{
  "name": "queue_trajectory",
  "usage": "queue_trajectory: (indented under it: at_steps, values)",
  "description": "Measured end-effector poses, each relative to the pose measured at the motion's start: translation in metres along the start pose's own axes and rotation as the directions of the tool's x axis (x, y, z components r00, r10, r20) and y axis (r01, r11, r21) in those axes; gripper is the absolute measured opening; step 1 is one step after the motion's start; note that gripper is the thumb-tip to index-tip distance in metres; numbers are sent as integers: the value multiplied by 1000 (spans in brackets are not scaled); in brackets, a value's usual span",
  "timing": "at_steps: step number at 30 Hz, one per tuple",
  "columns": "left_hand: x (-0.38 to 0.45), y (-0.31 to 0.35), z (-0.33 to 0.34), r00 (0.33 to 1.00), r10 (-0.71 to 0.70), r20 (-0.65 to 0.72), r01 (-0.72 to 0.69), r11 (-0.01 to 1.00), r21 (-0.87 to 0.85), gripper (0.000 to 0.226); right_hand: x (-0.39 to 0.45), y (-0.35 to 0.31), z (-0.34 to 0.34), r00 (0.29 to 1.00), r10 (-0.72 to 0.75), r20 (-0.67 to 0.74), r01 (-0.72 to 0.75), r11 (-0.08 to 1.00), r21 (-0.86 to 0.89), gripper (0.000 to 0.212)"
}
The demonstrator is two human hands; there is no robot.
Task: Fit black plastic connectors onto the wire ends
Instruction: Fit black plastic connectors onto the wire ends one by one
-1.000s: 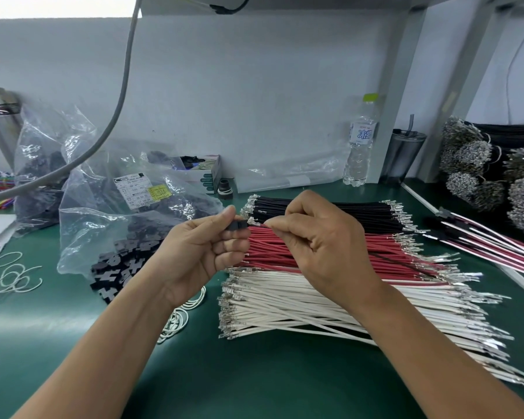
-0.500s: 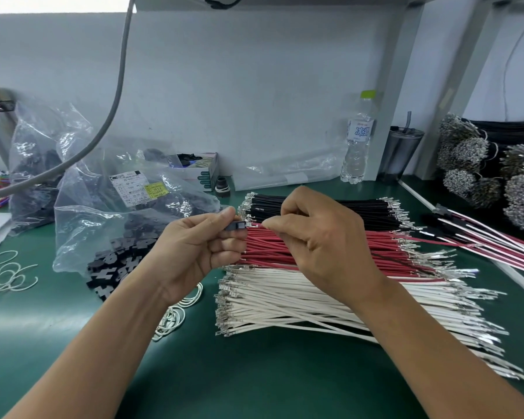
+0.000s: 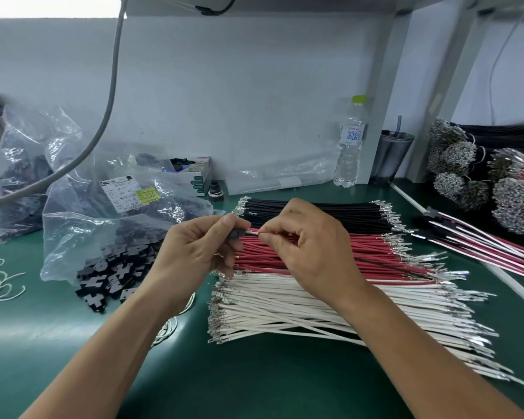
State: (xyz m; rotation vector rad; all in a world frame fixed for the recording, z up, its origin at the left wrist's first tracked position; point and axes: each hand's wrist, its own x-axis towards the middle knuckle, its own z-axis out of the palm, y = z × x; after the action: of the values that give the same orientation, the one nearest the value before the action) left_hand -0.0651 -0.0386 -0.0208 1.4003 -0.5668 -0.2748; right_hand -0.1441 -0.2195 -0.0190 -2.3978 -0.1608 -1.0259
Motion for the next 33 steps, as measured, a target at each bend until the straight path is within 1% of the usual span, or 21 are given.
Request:
queue_trajectory:
  at_steps: [3, 5, 9, 14, 19, 26, 30, 31, 33]
  values:
    - [-1, 0, 0, 1000, 23, 16, -24, 995, 96, 27, 0, 1, -2, 1000, 12, 7, -12, 999, 32, 4]
    - [-1, -1, -1, 999, 40, 8, -41, 990, 138, 24, 0, 1, -3, 1000, 3, 27, -5, 996, 85, 3]
    - [-1, -2, -2, 999, 47, -4, -46, 993, 106, 23, 0, 3, -5, 997, 15, 72, -29, 979, 203, 2]
    - [-1, -2, 0, 999, 24, 40, -28, 996, 90, 29, 2, 4, -7, 995, 58, 82, -77, 965, 251, 3]
    - [0, -1, 0, 1000, 15, 18, -16, 998, 59, 28, 2, 7, -8, 994, 74, 77, -90, 971, 222, 4]
    - [-3, -2, -1, 999, 36, 12, -37, 995, 96, 29, 1, 4, -6, 994, 28, 109, -45, 987, 152, 3]
    - [-3, -2, 1, 999, 34, 26, -36, 995, 90, 28, 1, 3, -4, 993, 82, 89, -91, 990, 105, 5]
    - [-3, -2, 1, 999, 39, 25, -41, 995, 95, 28, 0, 2, -4, 994, 74, 79, -80, 993, 82, 5]
    - [-3, -2, 1, 999, 53, 15, -54, 992, 112, 28, -1, -1, -5, 998, 9, 65, -11, 1000, 29, 4]
